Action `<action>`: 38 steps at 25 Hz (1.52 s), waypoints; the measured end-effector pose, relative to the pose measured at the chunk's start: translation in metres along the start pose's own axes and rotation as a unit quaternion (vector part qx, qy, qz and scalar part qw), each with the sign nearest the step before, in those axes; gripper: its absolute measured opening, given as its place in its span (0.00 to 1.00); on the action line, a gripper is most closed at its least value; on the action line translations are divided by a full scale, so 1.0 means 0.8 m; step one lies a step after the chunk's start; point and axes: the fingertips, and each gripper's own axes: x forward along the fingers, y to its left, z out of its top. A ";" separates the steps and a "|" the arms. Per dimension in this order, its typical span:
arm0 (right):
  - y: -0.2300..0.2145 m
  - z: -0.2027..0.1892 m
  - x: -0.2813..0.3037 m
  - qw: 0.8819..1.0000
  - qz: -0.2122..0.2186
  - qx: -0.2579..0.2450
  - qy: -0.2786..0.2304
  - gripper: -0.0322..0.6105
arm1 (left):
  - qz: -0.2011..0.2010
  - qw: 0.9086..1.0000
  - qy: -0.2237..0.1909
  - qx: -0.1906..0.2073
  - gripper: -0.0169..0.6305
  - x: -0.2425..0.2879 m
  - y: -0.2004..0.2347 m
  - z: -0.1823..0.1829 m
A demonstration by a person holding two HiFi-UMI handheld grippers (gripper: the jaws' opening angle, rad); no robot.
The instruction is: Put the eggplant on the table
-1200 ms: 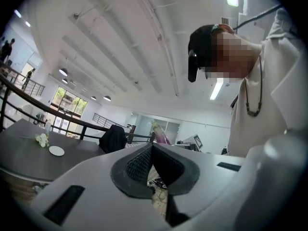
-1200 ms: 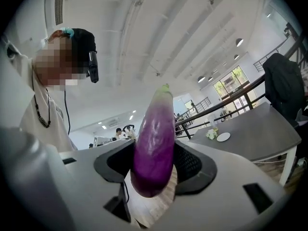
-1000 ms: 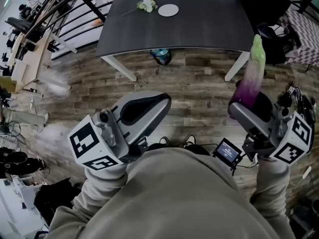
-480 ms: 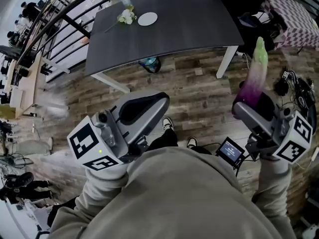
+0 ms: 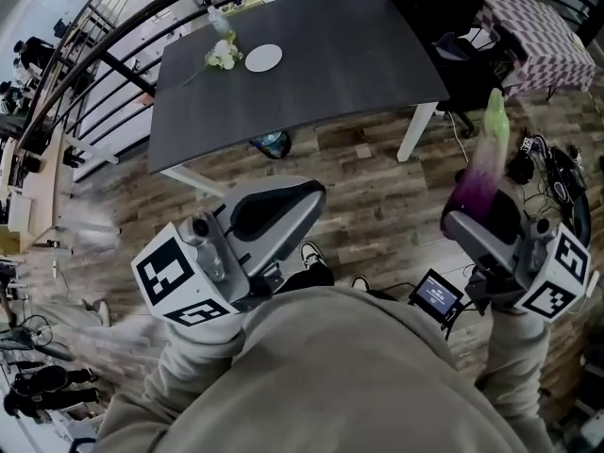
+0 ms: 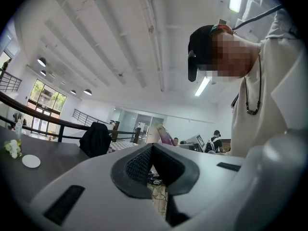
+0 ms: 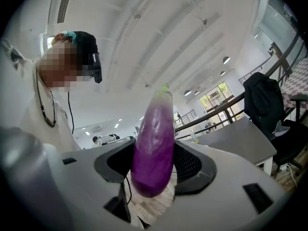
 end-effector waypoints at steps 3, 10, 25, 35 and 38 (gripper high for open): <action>-0.007 0.000 0.025 1.000 0.000 0.004 0.003 0.44 | 0.004 1.000 0.000 -0.008 0.03 -0.007 0.025 -0.001; -0.027 0.006 0.095 1.000 -0.011 0.005 0.021 0.44 | -0.014 1.000 -0.002 -0.018 0.03 -0.016 0.089 0.006; -0.017 0.006 0.283 0.998 -0.009 -0.013 0.069 0.44 | -0.013 1.000 0.003 -0.019 0.03 -0.109 0.229 0.016; -0.019 0.008 0.410 0.994 0.040 -0.020 0.100 0.44 | 0.031 0.999 -0.022 -0.036 0.03 -0.177 0.295 0.024; -0.017 0.003 0.439 0.991 0.067 -0.022 0.112 0.44 | 0.061 0.997 -0.030 -0.039 0.03 -0.198 0.307 0.027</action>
